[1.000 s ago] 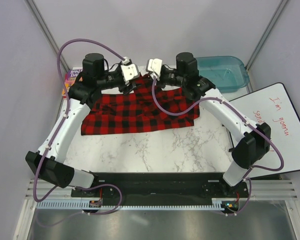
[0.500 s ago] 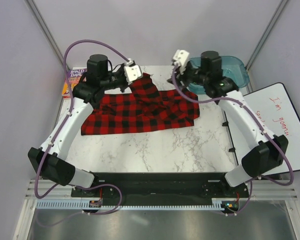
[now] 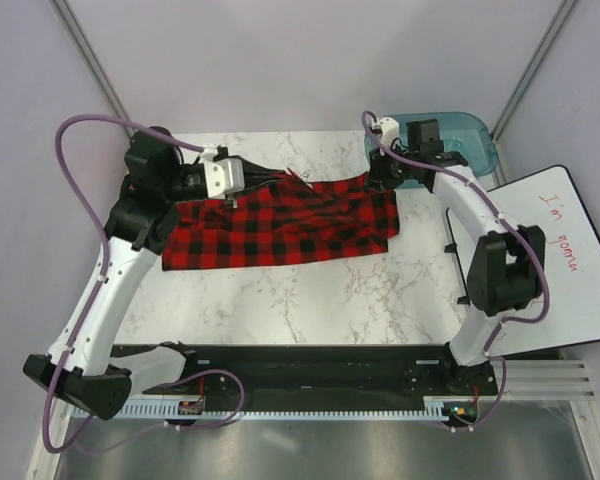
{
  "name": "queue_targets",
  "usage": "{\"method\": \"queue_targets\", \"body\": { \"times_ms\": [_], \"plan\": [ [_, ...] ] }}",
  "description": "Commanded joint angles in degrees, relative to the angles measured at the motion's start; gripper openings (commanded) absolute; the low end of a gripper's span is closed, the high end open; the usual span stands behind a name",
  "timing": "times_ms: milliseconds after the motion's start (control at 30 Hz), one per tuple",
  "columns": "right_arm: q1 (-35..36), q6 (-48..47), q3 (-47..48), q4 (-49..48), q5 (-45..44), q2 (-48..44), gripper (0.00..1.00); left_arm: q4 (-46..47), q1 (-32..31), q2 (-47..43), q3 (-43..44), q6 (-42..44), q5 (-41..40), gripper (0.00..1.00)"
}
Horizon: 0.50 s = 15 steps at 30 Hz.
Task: Fold and stack the long sleeve shirts
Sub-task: Fold the shirt
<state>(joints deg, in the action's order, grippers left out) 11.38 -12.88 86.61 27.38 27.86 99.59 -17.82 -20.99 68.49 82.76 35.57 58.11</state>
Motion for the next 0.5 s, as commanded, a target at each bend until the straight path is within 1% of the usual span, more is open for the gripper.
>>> {"method": "queue_targets", "body": {
  "times_ms": [0,67,167,267,300,333,367,467],
  "plan": [
    [-0.30,3.04,7.59,4.69,3.87,7.53,0.25,2.97,-0.19,-3.97,-1.63,-4.63,9.56,0.02],
    [-0.30,3.48,9.53,7.68,6.24,11.22,0.22,2.88,-0.10,-4.76,-2.51,-4.98,10.27,0.02],
    [-0.30,2.52,11.65,10.85,8.26,14.04,0.20,2.27,-0.10,-5.82,-2.87,-5.69,10.80,0.02],
    [-0.21,0.24,11.92,14.10,8.44,14.75,0.18,2.27,-0.36,-5.65,-3.13,-5.95,7.38,0.02],
    [-0.30,-0.21,11.48,14.98,8.27,14.49,0.18,2.53,-0.36,-4.78,-3.31,-6.30,2.59,0.02],
    [-0.30,-0.65,10.96,15.16,8.09,14.32,0.18,4.53,-0.62,-4.07,-3.40,-7.26,0.19,0.02],
    [-0.30,-1.52,10.08,15.16,7.83,13.45,0.18,5.25,-0.63,-3.37,-3.40,-9.10,-4.36,0.02],
    [-0.65,-1.62,9.89,15.16,6.95,12.65,0.19,8.68,-0.63,0.84,-2.87,-10.87,-12.55,0.02]
  ]
}}
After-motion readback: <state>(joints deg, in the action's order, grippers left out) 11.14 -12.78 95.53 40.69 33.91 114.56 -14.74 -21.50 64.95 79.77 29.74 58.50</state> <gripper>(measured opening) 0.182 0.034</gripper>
